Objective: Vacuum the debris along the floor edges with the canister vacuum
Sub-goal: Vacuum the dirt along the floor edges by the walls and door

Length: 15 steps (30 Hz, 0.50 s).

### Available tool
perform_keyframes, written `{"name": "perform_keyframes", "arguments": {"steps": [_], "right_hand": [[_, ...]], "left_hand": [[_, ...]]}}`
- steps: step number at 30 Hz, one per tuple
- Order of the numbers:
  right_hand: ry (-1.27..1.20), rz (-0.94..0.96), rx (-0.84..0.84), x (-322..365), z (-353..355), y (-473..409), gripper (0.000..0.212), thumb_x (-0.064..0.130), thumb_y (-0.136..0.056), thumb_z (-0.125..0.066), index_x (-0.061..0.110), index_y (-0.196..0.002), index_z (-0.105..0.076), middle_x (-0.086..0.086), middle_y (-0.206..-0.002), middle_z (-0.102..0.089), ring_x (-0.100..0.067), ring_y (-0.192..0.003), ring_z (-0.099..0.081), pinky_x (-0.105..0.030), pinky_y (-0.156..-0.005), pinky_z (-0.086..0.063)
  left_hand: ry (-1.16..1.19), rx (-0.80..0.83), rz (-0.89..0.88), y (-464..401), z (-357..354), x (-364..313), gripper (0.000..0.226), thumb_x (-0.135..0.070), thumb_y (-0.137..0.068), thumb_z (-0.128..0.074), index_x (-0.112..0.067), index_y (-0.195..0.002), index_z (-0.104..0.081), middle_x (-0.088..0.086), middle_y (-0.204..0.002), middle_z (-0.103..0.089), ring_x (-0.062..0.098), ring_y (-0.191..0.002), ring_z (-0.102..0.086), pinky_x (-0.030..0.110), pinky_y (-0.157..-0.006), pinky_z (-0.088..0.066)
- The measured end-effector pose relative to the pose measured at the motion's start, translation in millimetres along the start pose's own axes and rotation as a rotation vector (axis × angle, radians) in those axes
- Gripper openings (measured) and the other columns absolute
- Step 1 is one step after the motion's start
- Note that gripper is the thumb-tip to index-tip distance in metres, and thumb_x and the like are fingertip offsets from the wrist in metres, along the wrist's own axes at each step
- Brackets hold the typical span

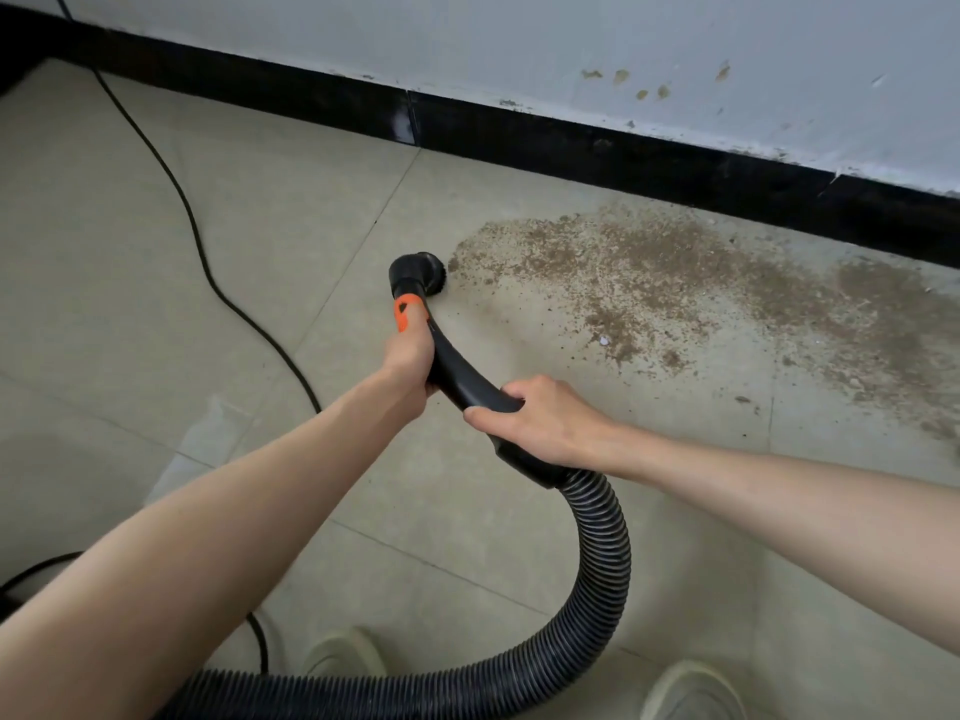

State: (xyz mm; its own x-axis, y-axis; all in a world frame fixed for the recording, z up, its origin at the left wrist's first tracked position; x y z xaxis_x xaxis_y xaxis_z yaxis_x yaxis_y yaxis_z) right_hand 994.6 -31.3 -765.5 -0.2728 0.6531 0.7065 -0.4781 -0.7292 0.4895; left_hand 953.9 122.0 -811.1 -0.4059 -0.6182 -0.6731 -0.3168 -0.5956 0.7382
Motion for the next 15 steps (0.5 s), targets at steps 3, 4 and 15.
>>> {"name": "perform_keyframes", "arguments": {"steps": [3, 4, 15], "right_hand": [[-0.014, -0.018, -0.018, -5.0, 4.2, 7.7, 0.04, 0.054, -0.083, -0.064, 0.019, -0.066, -0.055, 0.002, -0.065, -0.064, -0.015, -0.061, -0.059, -0.03, -0.062, -0.044], [-0.02, -0.023, -0.024, -6.2, 6.4, 8.5, 0.04, 0.054, -0.083, -0.064, 0.019, -0.066, -0.056, 0.002, -0.065, -0.065, -0.015, -0.062, -0.06, -0.029, -0.062, -0.045], [-0.061, -0.052, -0.089, -7.7, 38.9, -17.0, 0.039, 0.052, -0.085, -0.064, 0.02, -0.063, -0.056, 0.006, -0.059, -0.062, -0.013, -0.056, -0.058, -0.027, -0.057, -0.041]], "left_hand": [[-0.014, 0.02, 0.013, 7.0, -6.7, 3.5, 0.058, -0.054, -0.095, -0.038, -0.008, -0.13, -0.045, 0.008, -0.115, -0.055, 0.023, -0.099, -0.055, 0.035, -0.075, -0.047], [-0.021, 0.033, 0.013, 8.3, -9.4, 2.9, 0.059, -0.054, -0.096, -0.038, -0.008, -0.131, -0.044, 0.008, -0.117, -0.055, 0.024, -0.1, -0.055, 0.035, -0.076, -0.047], [-0.098, 0.147, 0.008, 1.1, -45.1, -30.8, 0.058, -0.051, -0.096, -0.038, -0.006, -0.132, -0.043, 0.008, -0.112, -0.053, 0.023, -0.096, -0.055, 0.034, -0.075, -0.048]]}}
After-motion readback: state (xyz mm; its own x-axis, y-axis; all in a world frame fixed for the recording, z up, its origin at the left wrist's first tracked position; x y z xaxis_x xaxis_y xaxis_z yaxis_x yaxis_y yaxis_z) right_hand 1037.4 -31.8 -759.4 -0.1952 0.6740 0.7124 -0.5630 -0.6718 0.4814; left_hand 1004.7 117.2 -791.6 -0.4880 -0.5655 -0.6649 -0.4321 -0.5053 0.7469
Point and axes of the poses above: each hand's wrist, its own y-axis away from the middle knuckle, its own z-axis out of the back of the hand, x = y × z, the point moved 3 cm from there along -y, towards the middle knuckle
